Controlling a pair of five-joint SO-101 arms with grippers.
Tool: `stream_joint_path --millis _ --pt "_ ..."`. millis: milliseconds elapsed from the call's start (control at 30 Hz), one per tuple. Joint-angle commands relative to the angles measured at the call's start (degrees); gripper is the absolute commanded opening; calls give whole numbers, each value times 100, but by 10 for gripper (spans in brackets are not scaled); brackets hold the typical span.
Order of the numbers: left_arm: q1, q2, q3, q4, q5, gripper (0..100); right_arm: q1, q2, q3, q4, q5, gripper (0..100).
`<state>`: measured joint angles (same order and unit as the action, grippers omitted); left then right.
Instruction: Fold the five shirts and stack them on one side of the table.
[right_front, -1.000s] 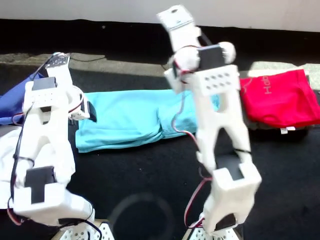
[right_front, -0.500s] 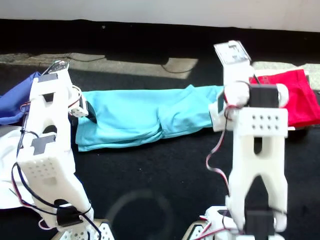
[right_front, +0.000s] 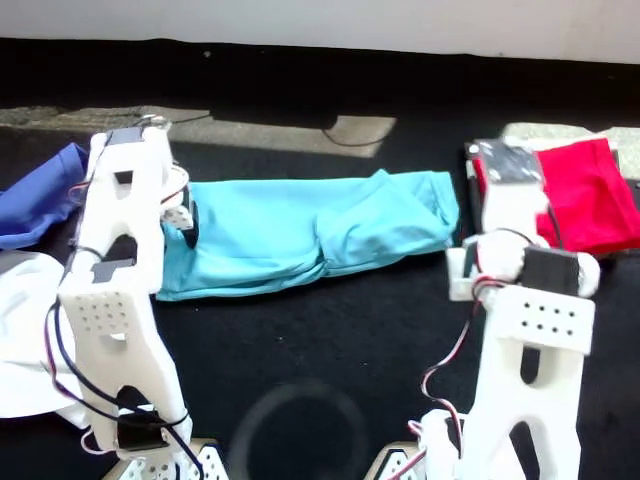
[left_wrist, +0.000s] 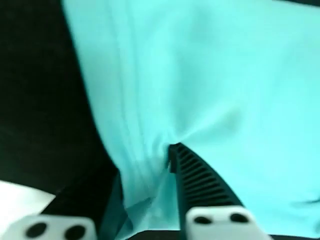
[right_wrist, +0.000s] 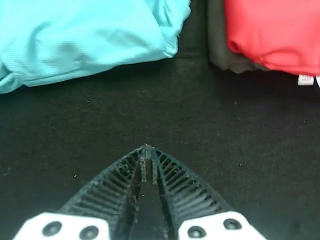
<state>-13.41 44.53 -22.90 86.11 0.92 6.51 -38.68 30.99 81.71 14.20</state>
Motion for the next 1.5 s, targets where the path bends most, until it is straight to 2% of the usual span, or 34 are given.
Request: stream_joint_path --millis 0,167,300,500,600,767,1033,1200,1467 --pt "-110 277 -400 316 0 6 752 -391 1007 -541 35 9" --pt "-875 321 -1490 905 -9 9 1385 -927 2993 -1868 44 9" --pt "-1244 338 -2545 1486 -290 9 1437 -1367 4251 -2888 44 9" --pt "-1244 -4 -2431 1512 -299 9 1420 -1736 5543 -3996 44 9" --pt "-725 -356 -2123 1512 -290 9 1420 -1780 5938 -4374 44 9" --pt "734 -1095 -1631 1503 -211 9 1420 -1780 6018 -4374 35 9" --pt "2589 -1859 -1648 1468 202 9 1420 -1780 6018 -4374 35 9" --pt "3301 -1903 -2264 1046 193 9 1420 -1780 6018 -4374 26 9" --pt "3969 -1640 -2484 -264 167 9 1420 -1780 6018 -4374 9 9"
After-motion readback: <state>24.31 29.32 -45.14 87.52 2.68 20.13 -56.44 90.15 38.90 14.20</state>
